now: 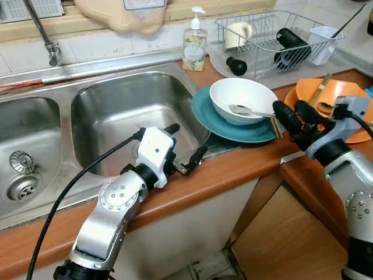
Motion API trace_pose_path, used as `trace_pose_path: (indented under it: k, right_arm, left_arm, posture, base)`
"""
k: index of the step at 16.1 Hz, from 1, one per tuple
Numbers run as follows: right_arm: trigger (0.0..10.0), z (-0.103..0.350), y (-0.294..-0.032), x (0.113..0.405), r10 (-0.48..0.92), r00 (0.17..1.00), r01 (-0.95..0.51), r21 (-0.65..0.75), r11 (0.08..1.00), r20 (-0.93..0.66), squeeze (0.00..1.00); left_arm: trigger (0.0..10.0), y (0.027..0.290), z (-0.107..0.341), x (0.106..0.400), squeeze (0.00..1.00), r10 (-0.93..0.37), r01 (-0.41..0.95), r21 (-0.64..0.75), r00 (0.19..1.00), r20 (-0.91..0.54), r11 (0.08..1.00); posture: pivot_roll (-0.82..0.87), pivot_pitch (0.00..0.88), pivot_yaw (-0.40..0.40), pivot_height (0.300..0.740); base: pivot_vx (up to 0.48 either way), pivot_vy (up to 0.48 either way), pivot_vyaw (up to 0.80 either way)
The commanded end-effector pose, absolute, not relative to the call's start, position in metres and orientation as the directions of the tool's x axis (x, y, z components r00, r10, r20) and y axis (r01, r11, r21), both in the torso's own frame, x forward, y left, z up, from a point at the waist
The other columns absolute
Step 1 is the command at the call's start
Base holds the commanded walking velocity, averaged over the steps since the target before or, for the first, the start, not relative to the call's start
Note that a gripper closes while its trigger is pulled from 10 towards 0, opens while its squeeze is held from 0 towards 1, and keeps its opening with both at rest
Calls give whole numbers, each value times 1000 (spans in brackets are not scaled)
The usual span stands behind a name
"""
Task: Kitchen organization
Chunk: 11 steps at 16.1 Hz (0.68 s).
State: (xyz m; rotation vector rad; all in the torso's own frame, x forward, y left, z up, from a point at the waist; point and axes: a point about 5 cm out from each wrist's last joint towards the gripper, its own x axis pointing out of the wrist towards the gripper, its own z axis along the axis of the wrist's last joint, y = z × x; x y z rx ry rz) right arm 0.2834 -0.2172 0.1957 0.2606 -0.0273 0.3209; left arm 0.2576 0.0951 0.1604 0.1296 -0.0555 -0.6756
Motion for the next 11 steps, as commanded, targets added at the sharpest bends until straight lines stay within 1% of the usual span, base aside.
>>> trace_pose_path:
  k: [1, 4, 7, 11]
  right_arm:
    - [0, 197, -215, 285, 330, 943, -332, 240, 912, 50, 0]
    - [0, 195, -213, 286, 338, 940, -337, 251, 908, 41, 0]
    - [0, 195, -212, 286, 346, 938, -343, 254, 904, 37, 0]
    - [0, 198, -212, 287, 345, 937, -347, 269, 898, 56, 0]
  left_arm:
    - [10000, 94, 166, 255, 0, -646, 636, 154, 763, 23, 757]
    - [10000, 92, 165, 253, 0, -651, 641, 152, 759, 20, 752]
    - [10000, 88, 164, 249, 0, -680, 672, 142, 733, 11, 727]
    - [10000, 89, 164, 249, 0, -680, 672, 145, 733, 9, 726]
  posture:
    - [-137, 0, -1, 740]
    - [-135, 0, -3, 740]
    - [-135, 0, -3, 740]
    - [-137, 0, -2, 740]
  base:
    - [0, 0, 0]
    - [0, 0, 0]
    - [0, 0, 0]
    - [0, 0, 0]
